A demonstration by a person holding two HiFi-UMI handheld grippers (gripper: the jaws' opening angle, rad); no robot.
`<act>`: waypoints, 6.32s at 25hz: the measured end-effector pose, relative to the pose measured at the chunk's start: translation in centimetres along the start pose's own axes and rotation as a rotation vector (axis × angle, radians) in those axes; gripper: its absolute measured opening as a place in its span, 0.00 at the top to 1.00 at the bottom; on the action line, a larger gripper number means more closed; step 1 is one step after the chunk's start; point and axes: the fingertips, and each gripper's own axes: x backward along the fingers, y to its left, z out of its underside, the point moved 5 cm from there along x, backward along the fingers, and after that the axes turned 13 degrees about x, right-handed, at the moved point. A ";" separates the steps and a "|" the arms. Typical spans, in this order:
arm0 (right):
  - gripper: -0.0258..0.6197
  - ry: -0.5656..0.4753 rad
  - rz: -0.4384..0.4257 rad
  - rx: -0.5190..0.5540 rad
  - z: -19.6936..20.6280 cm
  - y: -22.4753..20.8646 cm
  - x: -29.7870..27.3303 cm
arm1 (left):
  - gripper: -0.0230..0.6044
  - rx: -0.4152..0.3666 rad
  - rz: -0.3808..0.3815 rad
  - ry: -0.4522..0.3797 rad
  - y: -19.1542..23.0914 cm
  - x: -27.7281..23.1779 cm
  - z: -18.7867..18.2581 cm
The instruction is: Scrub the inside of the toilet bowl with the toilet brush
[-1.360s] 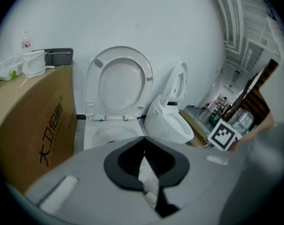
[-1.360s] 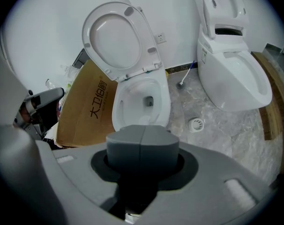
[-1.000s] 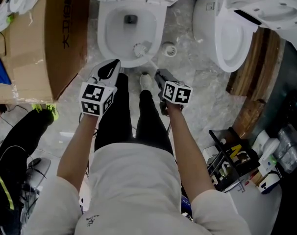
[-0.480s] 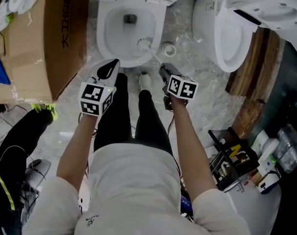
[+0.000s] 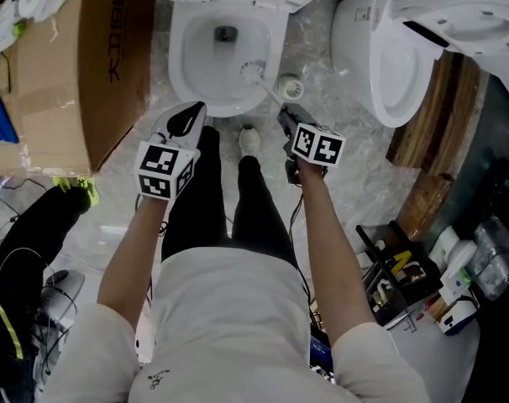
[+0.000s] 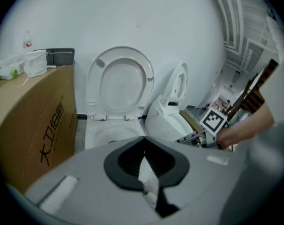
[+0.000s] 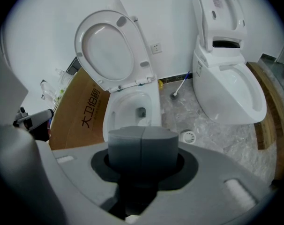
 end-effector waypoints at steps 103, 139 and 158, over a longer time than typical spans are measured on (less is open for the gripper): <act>0.73 -0.135 -0.068 0.278 -17.2 8.0 -8.3 | 0.98 0.084 -0.113 -0.086 6.8 4.8 -0.4; 0.73 -0.117 -0.220 0.390 -11.2 10.8 -7.3 | 0.98 0.103 -0.183 -0.156 2.3 6.5 3.4; 0.73 -0.109 -0.287 0.459 -7.3 10.6 -6.3 | 0.98 0.115 -0.214 -0.188 -0.7 7.4 6.7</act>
